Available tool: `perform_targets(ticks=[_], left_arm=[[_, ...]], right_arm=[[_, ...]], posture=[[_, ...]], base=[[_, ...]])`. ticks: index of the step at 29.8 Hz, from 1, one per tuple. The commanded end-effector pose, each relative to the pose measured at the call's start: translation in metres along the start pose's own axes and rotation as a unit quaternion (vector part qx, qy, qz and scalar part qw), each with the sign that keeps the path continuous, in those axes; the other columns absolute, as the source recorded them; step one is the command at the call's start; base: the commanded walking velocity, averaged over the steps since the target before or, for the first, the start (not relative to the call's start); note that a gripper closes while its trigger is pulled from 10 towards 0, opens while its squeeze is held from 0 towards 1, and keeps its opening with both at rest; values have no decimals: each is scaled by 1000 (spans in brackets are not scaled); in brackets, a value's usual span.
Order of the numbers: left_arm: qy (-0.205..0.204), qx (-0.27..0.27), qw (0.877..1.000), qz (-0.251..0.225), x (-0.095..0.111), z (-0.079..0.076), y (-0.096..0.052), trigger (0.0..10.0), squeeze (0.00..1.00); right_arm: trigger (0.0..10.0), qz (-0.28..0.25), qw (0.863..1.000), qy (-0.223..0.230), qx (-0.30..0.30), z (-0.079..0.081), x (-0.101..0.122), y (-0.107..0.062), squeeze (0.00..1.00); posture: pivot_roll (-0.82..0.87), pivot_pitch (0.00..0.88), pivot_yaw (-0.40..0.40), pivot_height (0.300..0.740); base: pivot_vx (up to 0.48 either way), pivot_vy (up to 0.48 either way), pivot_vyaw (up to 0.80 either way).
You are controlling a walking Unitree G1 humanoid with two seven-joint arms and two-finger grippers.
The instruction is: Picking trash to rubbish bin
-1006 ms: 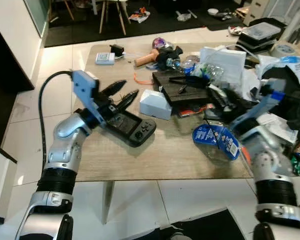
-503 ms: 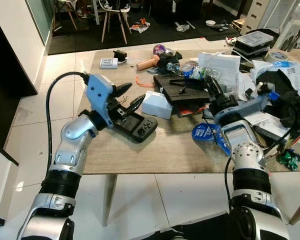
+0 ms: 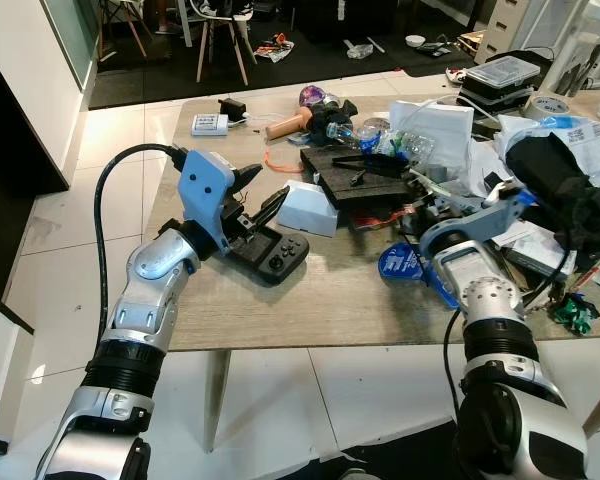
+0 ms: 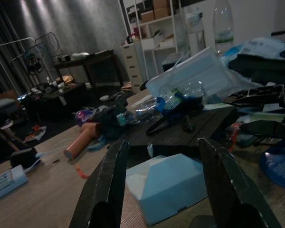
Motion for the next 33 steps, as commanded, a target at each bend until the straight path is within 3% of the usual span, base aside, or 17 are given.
perform_targets(ticks=[1, 6, 14, 26, 27, 28, 29, 33], left_arm=[[13, 1, 1000, 10, -4, 1, -3, 10000, 0], [32, -3, 999, 30, -10, 1, -10, 10000, 0], [57, -65, 993, 86, -28, -12, -26, 10000, 0], [66, -89, 989, 103, -32, -21, -29, 10000, 0], [66, -90, 988, 104, -32, -21, -29, 10000, 0], [67, -91, 988, 105, -32, -21, -29, 10000, 0], [68, -92, 988, 105, -32, -22, -29, 10000, 0], [68, -94, 987, 107, -33, -23, -29, 10000, 0]], right_arm=[[10000, 22, 1000, 7, -16, -3, -8, 2, 0], [10000, 43, 999, 33, -5, 6, -25, 6, 0], [10000, 27, 998, 55, 23, 17, -22, 10, 0], [10000, 20, 995, 81, 47, 32, -31, 14, 0], [9098, 18, 996, 78, 42, 31, -32, 14, 0], [667, 16, 996, 80, 37, 29, -32, 15, 0], [0, 14, 996, 81, 36, 29, -31, 15, 0], [0, 9, 996, 82, 42, 31, -29, 15, 0]], posture=[[-25, 123, 38, 740], [-7, 136, 35, 740], [7, 150, 48, 740], [22, 161, 66, 740], [22, 161, 66, 740], [22, 161, 66, 740], [22, 161, 66, 740], [28, 160, 66, 740]], base=[[0, 0, 0], [0, 0, 0], [0, 0, 0], [0, 0, 0], [0, 0, 0], [0, 0, 0], [0, 0, 0], [0, 0, 0]])
Point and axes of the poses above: a point about 5 cm out from each wrist's last joint towards the gripper, its own y axis pointing out of the wrist towards the gripper, its own x axis along the axis of the wrist's last joint, z = x × y, the point moved 6 cm from there along y, pointing out of the wrist towards the gripper, and after that the axes turned 11 degrees about -y, right-handed, at the moved point
